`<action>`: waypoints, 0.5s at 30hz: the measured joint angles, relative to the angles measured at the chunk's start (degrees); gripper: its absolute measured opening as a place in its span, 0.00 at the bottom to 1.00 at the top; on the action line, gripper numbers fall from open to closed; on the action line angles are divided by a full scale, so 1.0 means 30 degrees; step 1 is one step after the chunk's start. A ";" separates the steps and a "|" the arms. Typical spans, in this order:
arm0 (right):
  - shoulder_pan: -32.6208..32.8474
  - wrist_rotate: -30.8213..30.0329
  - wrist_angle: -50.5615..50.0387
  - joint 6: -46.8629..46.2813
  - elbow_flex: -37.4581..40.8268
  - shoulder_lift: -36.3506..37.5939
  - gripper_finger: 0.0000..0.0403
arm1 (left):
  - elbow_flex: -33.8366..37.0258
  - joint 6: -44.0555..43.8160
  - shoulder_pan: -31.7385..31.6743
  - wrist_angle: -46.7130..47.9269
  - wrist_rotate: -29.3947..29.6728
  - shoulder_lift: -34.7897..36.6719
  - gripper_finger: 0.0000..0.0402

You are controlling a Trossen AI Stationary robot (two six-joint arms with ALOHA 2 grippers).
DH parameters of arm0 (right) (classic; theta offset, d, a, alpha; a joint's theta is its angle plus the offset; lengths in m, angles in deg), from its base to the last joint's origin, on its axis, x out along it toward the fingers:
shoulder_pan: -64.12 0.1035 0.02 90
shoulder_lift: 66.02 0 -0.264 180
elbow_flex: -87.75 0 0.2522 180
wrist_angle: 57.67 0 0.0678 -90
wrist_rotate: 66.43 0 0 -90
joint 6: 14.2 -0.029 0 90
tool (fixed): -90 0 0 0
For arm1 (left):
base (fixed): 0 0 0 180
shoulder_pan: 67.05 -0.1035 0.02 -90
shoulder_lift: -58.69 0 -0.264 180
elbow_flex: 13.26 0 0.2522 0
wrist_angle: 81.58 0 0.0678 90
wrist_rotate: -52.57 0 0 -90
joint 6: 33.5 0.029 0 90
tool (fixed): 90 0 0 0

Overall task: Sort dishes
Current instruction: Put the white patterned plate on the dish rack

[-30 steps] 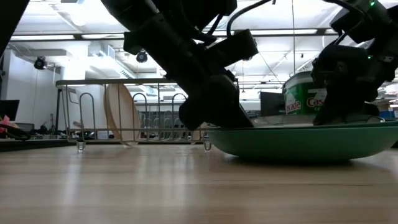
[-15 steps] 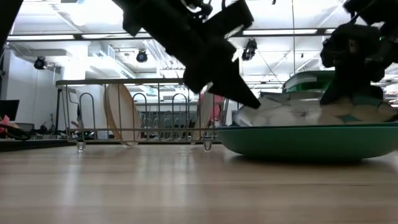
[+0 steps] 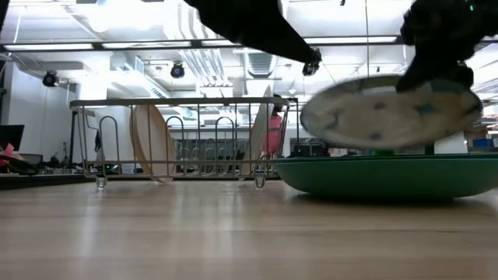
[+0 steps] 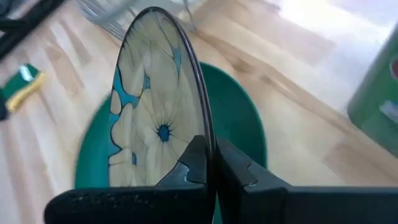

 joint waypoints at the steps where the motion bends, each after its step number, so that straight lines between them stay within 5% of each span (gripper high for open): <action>1: 0.0000 0.0000 -0.0214 0.0006 -0.0431 -0.0136 0.00 | 0.0000 0.0175 0.0067 0.0390 0.0003 0.0294 0.00; 10: 0.1285 -0.0051 -0.1075 0.0320 -0.4043 -0.1930 0.00 | 0.0080 0.1662 0.0078 0.5049 0.0029 0.3349 0.00; 15: 0.3144 -0.2402 -0.1276 -0.0298 -0.5559 -0.3473 0.00 | 0.0681 0.2632 0.0185 0.6177 -0.0011 0.5682 0.00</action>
